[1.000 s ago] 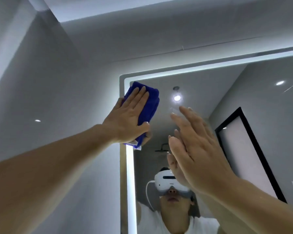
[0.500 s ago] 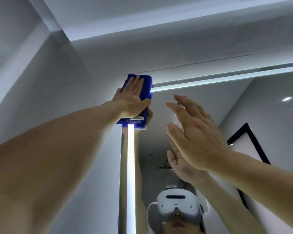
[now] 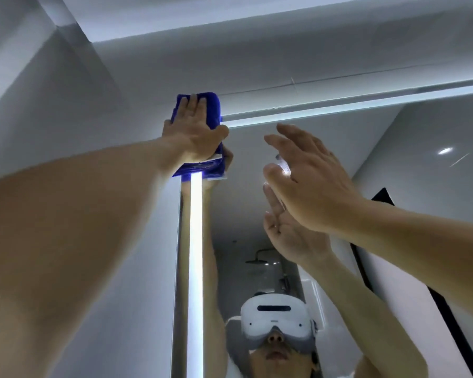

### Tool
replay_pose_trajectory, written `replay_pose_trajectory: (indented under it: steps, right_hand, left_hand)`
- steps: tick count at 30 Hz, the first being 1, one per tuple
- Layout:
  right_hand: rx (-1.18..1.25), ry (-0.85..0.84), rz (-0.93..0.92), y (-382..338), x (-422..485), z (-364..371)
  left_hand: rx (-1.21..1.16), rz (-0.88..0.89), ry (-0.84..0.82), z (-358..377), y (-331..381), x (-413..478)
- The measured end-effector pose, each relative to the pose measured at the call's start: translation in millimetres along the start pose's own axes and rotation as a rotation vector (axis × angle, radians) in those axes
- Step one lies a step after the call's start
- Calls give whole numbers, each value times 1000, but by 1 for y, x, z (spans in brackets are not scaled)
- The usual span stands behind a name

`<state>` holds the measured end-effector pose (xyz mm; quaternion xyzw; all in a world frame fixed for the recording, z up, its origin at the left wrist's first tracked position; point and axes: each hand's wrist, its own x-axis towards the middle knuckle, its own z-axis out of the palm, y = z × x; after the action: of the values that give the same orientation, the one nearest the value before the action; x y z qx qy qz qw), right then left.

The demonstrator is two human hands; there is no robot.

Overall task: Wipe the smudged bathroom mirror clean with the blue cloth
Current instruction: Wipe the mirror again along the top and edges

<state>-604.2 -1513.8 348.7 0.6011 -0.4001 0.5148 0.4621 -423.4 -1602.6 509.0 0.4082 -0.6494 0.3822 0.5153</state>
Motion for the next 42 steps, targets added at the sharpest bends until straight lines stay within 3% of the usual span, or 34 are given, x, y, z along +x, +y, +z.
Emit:
replay_pose_trajectory:
  steps: [5, 12, 16, 20, 23, 25, 27, 29, 30, 31, 37, 40, 42]
  right_hand:
    - [46, -41, 45, 5, -16, 4]
    - [91, -22, 117, 1, -13, 0]
    - [50, -52, 81, 4, -16, -7]
    - [64, -39, 72, -3, -15, -13]
    - [147, -27, 88, -7, -12, -8]
    - [221, -16, 125, -12, -4, 0]
    - [262, -32, 130, -23, 4, 7]
    - [252, -77, 90, -35, 8, 16]
    - [237, -106, 76, -41, 7, 20]
    - [211, -137, 72, -45, 6, 26]
    - [-179, -162, 86, -67, 4, 63]
    - [-302, -141, 67, -71, 4, 75]
    - [-355, -169, -2, -65, 13, 76]
  left_hand:
    - [-45, -18, 52, 13, 15, -52]
    - [-55, 267, 61, 49, 30, -197]
    - [-17, 314, 34, 35, 18, -139]
    - [-38, 80, -10, 10, 21, -67]
    - [-111, 71, 26, 15, 32, -77]
    - [-286, 86, 2, 16, 37, -100]
    - [-751, -6, -89, 15, 41, -125]
    - [-1337, -214, -203, 2, 41, -144]
    - [-1534, -284, -243, -3, 39, -148]
    - [-1576, -263, -246, -5, 35, -147]
    - [-1548, -120, -239, -24, 12, -140]
    - [-1322, -93, -33, -28, 0, -135]
    - [-1031, 25, -2, -36, -6, -135]
